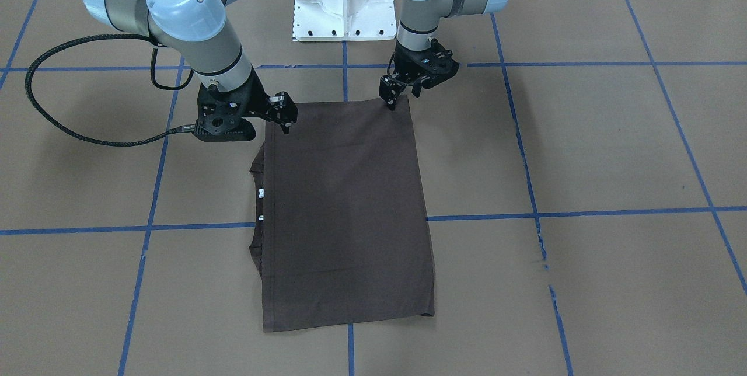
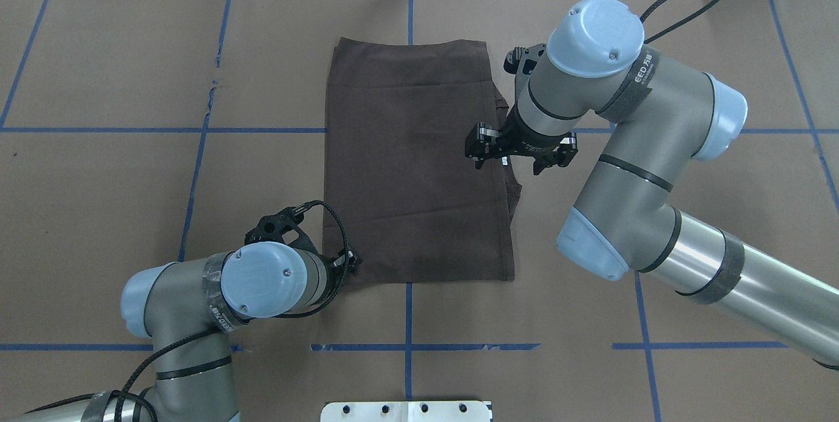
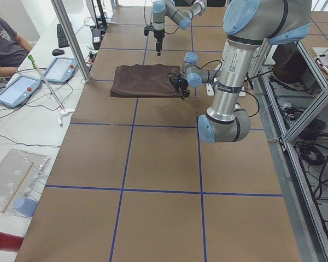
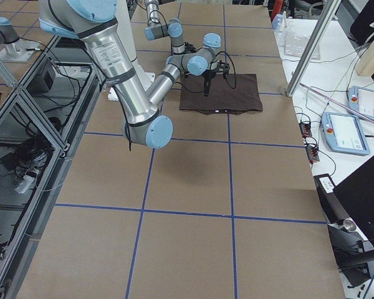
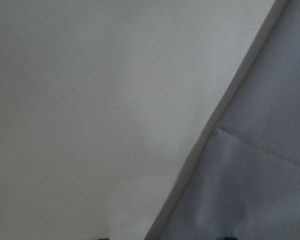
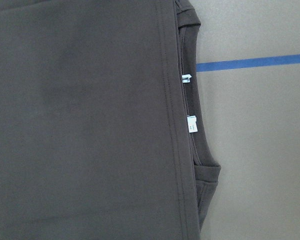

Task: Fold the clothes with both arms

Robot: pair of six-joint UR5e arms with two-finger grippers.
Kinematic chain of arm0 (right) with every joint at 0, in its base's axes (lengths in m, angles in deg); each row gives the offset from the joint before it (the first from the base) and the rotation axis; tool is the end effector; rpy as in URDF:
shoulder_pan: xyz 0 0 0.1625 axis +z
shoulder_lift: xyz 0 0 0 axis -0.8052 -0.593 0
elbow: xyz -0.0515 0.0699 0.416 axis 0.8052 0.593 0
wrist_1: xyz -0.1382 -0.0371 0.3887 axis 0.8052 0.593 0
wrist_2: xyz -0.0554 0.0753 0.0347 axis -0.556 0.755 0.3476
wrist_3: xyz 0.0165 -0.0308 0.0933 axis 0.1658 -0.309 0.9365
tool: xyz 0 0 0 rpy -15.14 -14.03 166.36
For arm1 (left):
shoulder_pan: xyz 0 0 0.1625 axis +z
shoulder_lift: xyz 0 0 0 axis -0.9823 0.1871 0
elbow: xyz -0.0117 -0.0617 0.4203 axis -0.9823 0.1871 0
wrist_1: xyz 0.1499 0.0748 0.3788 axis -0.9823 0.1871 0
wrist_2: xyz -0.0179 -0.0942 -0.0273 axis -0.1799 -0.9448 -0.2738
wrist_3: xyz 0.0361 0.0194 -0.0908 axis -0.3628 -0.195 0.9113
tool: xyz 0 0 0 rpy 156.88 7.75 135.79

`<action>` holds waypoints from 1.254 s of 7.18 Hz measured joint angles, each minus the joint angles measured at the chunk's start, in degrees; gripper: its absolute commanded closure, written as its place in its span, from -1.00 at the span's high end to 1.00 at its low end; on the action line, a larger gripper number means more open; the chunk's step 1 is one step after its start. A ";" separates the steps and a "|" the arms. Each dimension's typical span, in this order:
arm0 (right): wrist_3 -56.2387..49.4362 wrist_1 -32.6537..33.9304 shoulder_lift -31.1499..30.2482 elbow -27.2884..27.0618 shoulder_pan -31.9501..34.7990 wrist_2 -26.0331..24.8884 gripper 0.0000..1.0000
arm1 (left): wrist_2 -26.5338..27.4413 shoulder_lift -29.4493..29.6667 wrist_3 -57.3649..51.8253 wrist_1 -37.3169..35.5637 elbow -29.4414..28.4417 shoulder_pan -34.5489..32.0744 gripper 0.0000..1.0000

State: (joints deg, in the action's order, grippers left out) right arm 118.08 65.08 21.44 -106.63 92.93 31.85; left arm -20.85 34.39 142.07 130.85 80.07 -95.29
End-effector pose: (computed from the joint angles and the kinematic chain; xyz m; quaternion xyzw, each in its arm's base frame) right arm -0.4408 -0.4706 0.2339 -0.0164 -0.4220 0.0354 0.9057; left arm 0.5684 -0.2985 0.2846 -0.0420 0.4162 -0.2951 0.8590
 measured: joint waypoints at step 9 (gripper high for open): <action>-0.09 -0.02 -0.17 0.07 0.06 0.00 1.00 | 0.04 0.38 1.17 -0.27 0.43 0.34 -1.00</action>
State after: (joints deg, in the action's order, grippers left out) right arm 117.99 65.07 21.26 -106.56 92.99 31.85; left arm -20.81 34.77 143.24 130.58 80.50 -94.95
